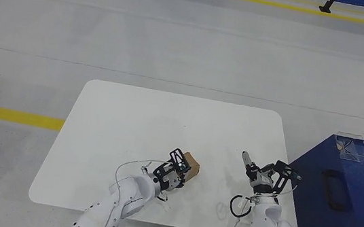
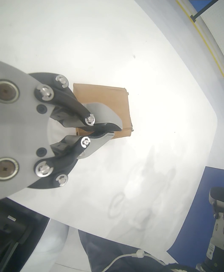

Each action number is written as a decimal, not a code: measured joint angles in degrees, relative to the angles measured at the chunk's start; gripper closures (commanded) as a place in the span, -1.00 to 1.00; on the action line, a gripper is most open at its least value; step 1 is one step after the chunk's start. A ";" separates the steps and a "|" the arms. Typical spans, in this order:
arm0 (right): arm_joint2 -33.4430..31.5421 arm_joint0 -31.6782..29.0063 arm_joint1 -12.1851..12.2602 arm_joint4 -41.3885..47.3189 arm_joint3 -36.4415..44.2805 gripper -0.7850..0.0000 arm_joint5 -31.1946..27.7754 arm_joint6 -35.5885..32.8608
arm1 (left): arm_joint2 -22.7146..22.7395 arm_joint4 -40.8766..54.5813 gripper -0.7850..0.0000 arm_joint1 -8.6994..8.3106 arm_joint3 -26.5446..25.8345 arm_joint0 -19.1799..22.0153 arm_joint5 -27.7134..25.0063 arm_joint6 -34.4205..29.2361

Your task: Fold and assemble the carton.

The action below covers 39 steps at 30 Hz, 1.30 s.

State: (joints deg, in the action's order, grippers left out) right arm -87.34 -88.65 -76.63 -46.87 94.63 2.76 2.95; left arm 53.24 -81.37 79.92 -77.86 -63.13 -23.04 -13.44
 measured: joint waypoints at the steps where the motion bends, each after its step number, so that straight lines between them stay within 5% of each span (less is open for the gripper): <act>1: 0.00 0.00 0.00 0.00 0.00 -1.00 0.00 0.00 | -0.23 -0.24 1.00 0.07 0.11 0.20 0.40 0.50; 6: 0.00 0.00 0.00 0.00 0.00 -1.00 0.00 0.00 | 0.22 -1.50 1.00 -0.20 -1.84 -1.15 1.03 5.36; 16: 0.00 0.00 0.00 0.00 0.00 -1.00 0.00 0.00 | -1.11 1.23 1.00 0.69 3.09 2.49 1.11 1.96; 24: 0.00 0.00 0.00 0.00 0.00 -1.00 0.00 0.00 | 2.90 -6.01 1.00 -1.42 -8.99 -5.53 2.44 15.98; 25: 0.00 0.00 0.00 0.00 0.00 -1.00 0.00 0.00 | 3.89 -7.19 -0.34 -1.84 -10.78 -7.21 2.70 18.06; 26: 0.00 0.00 0.00 0.00 0.00 -1.00 0.00 0.00 | 5.05 -8.40 -1.00 -2.25 -12.53 -9.14 3.11 20.28; 27: 0.00 0.00 0.00 0.00 0.00 -1.00 0.00 0.00 | 5.38 -8.75 0.99 -2.36 -13.00 -9.83 3.26 21.05; 28: 0.00 0.00 0.00 0.00 0.00 -1.00 0.00 0.00 | 5.40 -8.81 0.97 -2.37 -13.06 -9.90 3.30 21.16; 39: 0.00 0.00 0.00 0.00 0.00 -1.00 0.00 0.00 | 5.23 -8.67 -0.57 -2.32 -12.85 -9.58 3.26 20.85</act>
State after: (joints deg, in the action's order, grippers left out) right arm -87.34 -88.65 -76.63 -46.87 94.63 2.76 2.95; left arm 58.47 -90.04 77.60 -90.71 -72.71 -19.78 7.41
